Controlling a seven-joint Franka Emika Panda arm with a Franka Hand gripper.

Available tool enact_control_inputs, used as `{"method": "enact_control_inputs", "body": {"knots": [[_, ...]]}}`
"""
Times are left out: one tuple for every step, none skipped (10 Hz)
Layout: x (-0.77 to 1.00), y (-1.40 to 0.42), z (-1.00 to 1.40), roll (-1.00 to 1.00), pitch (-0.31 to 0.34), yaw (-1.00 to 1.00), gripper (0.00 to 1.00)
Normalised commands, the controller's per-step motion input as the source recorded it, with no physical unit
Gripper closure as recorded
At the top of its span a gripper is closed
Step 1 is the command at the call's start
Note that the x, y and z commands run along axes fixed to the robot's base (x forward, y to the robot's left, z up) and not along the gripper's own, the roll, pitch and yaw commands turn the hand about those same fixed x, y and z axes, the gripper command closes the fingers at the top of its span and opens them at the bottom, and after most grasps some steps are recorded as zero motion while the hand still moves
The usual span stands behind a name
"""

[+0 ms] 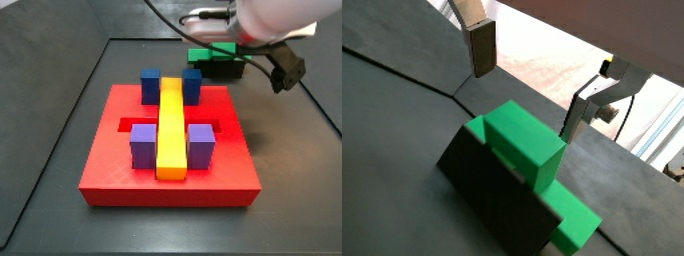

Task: Pick up the green object. Move up. Place the green object on the fixture. Regrasp the green object. Move to above the board. Insert the green object.
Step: Regrasp the green object.

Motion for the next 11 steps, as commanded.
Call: {"method": "enact_control_inputs", "body": {"knots": [[0.14,0.0,-0.25,-0.09,0.0,0.03,0.0],[0.06,0.0,-0.24,-0.31,0.0,0.0,0.0],[0.03,0.04,-0.25,-0.41,0.0,0.0,0.0],[0.04,0.06,-0.23,-0.41,0.0,0.0,0.0],[0.07,0.04,-0.1,-0.26,0.0,0.0,0.0],[0.1,0.08,0.0,0.0,0.0,0.0,0.0],[0.05,0.12,0.02,0.0,0.04,0.0,0.0],[0.08,0.12,0.0,0.0,0.031,0.0,0.0],[0.17,0.1,0.0,0.08,0.02,0.0,0.0],[0.16,0.1,0.0,0.06,0.017,0.0,0.0],[0.18,0.11,0.0,0.05,0.023,0.0,0.0]]}}
